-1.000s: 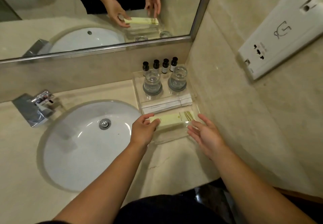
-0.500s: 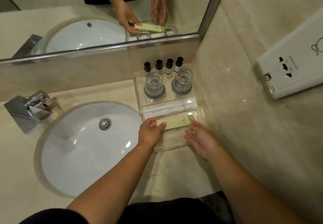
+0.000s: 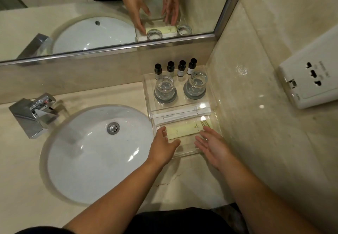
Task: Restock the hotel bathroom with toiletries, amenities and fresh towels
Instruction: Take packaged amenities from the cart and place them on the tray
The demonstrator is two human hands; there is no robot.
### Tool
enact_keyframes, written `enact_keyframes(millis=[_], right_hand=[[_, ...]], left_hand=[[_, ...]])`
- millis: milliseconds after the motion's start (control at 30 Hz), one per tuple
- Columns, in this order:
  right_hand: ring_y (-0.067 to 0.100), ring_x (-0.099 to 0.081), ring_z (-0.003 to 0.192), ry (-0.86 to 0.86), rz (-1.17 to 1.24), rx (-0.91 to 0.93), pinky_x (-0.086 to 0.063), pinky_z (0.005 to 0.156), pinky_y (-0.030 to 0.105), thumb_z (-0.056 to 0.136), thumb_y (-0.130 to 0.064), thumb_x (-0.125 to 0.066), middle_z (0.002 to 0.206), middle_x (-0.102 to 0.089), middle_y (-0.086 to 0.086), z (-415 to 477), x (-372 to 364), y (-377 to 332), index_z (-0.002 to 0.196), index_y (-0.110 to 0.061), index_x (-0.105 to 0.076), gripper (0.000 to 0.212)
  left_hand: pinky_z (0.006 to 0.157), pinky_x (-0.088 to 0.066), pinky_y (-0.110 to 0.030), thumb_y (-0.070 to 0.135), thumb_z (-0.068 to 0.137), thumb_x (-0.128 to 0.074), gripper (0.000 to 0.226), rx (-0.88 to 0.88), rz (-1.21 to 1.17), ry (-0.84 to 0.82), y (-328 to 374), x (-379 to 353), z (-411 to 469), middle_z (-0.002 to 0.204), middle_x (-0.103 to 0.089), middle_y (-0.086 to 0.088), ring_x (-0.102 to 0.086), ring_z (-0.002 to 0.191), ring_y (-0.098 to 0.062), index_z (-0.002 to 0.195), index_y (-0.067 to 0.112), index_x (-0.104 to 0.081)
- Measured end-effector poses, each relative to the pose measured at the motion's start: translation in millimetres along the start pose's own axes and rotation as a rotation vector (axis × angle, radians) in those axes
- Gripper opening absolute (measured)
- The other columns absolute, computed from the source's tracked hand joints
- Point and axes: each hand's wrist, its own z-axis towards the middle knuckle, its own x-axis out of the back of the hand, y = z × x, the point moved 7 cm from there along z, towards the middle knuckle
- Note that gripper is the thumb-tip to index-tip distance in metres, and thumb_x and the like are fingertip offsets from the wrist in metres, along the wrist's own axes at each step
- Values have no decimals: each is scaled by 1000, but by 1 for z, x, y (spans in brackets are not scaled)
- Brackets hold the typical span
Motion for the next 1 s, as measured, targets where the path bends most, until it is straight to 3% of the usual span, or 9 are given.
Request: enact_keyframes(millis=[300,500,633,767,867,1000], right_hand=[[32,-57,130,-24,32,-30,-52,100,39,102,-2,-58,136,-56,11,6,-13,-5,149,-9,-48,49],[32,-58,129,-31,41,-37,-53,98,40,102,-1,-56,130,-57,10,8,-16,-6,148,-9,-49,47],[30,-60,124,-27,-7,-29,-54,96,39,103,-3,-55,124,-59,8,8,-14,-5,145,-9,-51,43],[28,-61,124,-32,-72,-11,-55,99,40,103,-5,-57,131,-59,9,4,-12,-3,141,-11,-56,38],[22,-64,120,-41,-189,31,-56,100,38,103,-12,-60,123,-64,4,-3,-10,-3,137,-15,-60,34],[17,-66,102,-29,-359,110,-57,85,33,99,-20,-65,121,-65,1,-11,-4,1,136,-22,-64,37]], left_hand=[[115,-43,-36,23,92,-77,77,-37,21,0,14,-3,4,153,-49,-2,-47,141,-18,156,23,-35],[100,-42,-24,18,93,-75,71,-44,-17,13,21,1,8,131,-52,8,-52,115,-6,154,23,-39],[112,-44,-33,21,92,-75,70,-44,4,23,20,2,9,147,-52,0,-52,133,-14,153,24,-40],[104,-43,-26,20,93,-74,68,-55,17,23,20,2,7,145,-53,1,-51,121,-8,152,23,-41],[99,-39,-23,20,94,-73,67,-65,45,22,19,3,7,146,-53,2,-49,119,-6,153,22,-41],[103,-40,-25,23,94,-72,66,-99,84,34,20,8,4,149,-52,2,-52,130,-11,152,24,-41]])
